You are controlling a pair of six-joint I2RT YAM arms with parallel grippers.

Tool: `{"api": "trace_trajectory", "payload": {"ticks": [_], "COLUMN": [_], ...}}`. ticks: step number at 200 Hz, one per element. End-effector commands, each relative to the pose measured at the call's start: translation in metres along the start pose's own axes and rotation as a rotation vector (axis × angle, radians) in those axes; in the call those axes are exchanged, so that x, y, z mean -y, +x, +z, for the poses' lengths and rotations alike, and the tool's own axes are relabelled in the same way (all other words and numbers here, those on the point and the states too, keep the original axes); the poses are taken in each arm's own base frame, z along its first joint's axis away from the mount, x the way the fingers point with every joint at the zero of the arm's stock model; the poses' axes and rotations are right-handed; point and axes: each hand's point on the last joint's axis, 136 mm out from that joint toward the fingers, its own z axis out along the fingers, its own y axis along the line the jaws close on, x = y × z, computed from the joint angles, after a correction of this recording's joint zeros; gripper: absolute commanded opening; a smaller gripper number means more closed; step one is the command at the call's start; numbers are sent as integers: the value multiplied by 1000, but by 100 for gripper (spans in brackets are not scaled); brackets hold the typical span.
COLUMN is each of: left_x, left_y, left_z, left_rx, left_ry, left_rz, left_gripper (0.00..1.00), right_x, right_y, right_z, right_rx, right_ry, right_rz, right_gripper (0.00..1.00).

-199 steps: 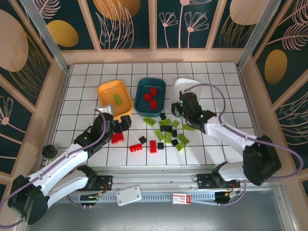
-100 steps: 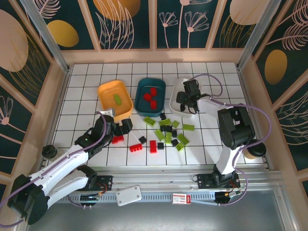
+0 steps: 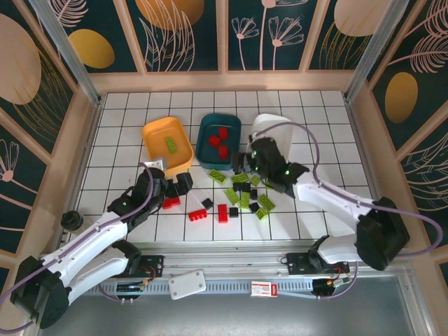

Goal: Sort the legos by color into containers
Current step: Pick up the lego from the bottom-center of the table.

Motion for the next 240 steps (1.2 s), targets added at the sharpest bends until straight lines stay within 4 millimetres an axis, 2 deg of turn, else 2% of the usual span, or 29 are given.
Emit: {"api": "trace_trajectory", "payload": {"ticks": [1,23,37,55,73,111,152,184,209,240], "left_x": [-9,-15,-17,-19,-19,-19,-19,-18,-19,-18], "left_y": [3,5,6,8,10,8,7,8,7,7], "left_z": [-2,-1,-1,0,1,0,0,1,1,1], "left_rx": [5,7,6,7,4,5,9,7,8,7], "left_ry": [-37,-58,-63,-65,-63,-66,-68,-67,-69,-65], "left_rz": [-4,-6,-7,-13,-18,-17,-12,-12,-8,-5], "left_gripper": [98,98,99,98,98,98,99,98,99,99], "right_x": [-14,-38,-51,-64,-69,-69,-68,-64,-55,-61], "right_y": [72,135,166,194,209,219,204,199,205,204], "right_z": [-14,-23,-27,-28,-22,-1,17,30,35,26], "right_rx": [-163,-314,-392,-464,-501,-523,-451,-430,-445,-438], "right_ry": [-5,-36,-49,-68,-61,-6,65,119,171,112], "right_rz": [-13,-90,-142,-181,-205,-218,-242,-278,-315,-301], "right_gripper": [73,73,72,72,72,67,65,62,50,35]}}
